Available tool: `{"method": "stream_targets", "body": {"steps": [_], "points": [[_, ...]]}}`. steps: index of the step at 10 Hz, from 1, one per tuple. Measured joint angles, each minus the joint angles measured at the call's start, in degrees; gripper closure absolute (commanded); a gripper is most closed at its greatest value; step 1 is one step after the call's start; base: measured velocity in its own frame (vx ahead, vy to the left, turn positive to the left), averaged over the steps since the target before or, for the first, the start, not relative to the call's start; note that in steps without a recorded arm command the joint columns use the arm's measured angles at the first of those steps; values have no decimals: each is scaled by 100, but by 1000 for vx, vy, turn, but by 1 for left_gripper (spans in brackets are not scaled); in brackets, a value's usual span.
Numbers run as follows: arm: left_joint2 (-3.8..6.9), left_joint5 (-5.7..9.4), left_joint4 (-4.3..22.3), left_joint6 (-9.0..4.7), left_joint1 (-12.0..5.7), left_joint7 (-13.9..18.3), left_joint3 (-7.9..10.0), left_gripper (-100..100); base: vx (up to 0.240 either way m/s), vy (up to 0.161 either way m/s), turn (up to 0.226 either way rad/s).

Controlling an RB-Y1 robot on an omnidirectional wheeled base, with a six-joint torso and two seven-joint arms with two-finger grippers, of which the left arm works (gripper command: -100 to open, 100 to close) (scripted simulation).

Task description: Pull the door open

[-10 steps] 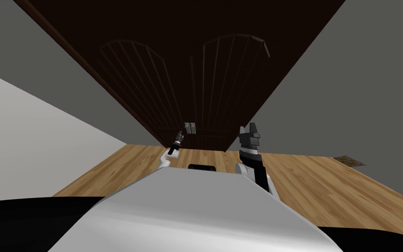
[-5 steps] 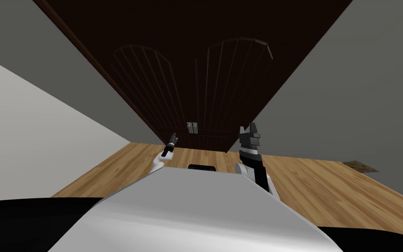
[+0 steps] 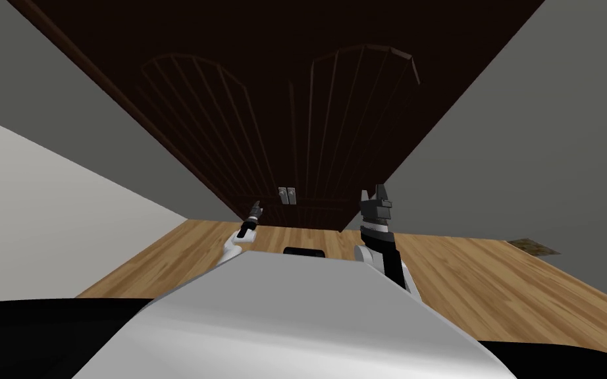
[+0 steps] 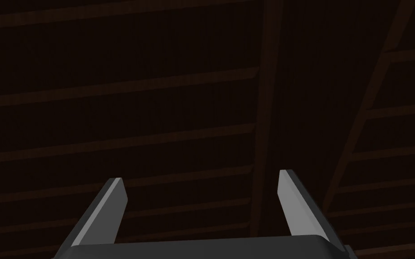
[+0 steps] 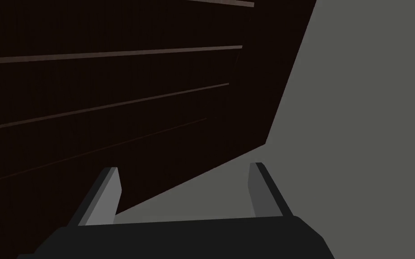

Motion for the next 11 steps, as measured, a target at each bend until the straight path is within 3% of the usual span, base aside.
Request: {"method": "stream_targets", "body": {"steps": [3,5,6,11], "points": [[-55,0,-40,-21,-116,19,-81,-100,185,-24,-141],[-154,-18,-84,-77,-217,29,-224,-100,164,-110,-114],[-162,-20,-85,-91,-231,31,-237,100,-17,12,36],[-153,-18,-84,-77,-216,29,-223,100,-21,15,0]]}}
